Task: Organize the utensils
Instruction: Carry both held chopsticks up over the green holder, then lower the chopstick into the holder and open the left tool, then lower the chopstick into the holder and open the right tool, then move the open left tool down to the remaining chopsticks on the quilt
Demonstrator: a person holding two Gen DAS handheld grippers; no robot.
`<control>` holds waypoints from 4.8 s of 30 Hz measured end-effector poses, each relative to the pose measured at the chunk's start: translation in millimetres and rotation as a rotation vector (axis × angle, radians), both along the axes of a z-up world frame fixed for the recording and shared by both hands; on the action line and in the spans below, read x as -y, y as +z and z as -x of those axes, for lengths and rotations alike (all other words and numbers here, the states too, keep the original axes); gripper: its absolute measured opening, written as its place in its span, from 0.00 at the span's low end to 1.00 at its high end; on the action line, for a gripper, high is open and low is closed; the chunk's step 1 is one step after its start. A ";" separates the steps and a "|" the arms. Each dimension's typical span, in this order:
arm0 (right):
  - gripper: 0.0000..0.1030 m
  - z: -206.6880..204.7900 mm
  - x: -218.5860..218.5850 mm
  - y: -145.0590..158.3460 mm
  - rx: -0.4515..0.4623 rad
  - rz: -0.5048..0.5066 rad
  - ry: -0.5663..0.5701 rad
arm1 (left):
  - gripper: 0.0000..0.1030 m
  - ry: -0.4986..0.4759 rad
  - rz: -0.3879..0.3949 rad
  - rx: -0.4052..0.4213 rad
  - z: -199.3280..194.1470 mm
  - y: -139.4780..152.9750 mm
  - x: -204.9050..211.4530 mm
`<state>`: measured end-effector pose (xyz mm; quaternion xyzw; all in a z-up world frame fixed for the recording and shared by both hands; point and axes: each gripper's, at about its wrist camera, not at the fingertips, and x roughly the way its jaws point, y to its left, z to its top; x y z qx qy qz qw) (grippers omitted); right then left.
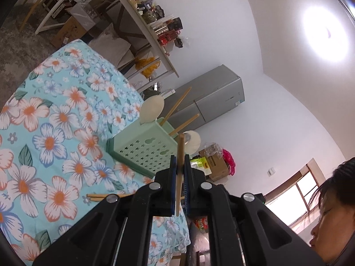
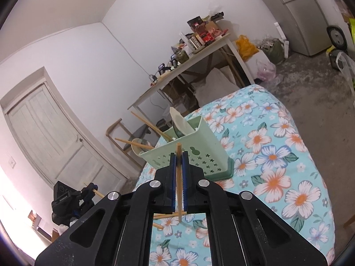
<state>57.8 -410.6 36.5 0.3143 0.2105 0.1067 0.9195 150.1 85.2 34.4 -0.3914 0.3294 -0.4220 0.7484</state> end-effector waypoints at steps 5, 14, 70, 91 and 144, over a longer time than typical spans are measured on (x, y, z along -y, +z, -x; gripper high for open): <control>0.03 7.6 9.2 2.1 0.022 -0.029 0.000 | 0.05 0.015 0.020 0.007 0.9 8.8 -1.5; 0.03 18.1 21.9 1.8 0.053 -0.080 0.008 | 0.05 0.037 0.060 0.024 2.6 23.5 1.3; 0.03 19.2 44.6 35.2 0.161 -0.143 0.049 | 0.05 0.254 -0.381 0.500 -92.7 103.1 165.7; 0.03 33.1 38.1 69.4 0.232 -0.065 0.051 | 0.63 0.180 -0.337 0.427 -60.8 89.0 144.6; 0.32 -25.8 -26.9 75.3 0.127 0.315 0.015 | 0.67 0.248 -0.425 0.257 17.7 -1.4 43.8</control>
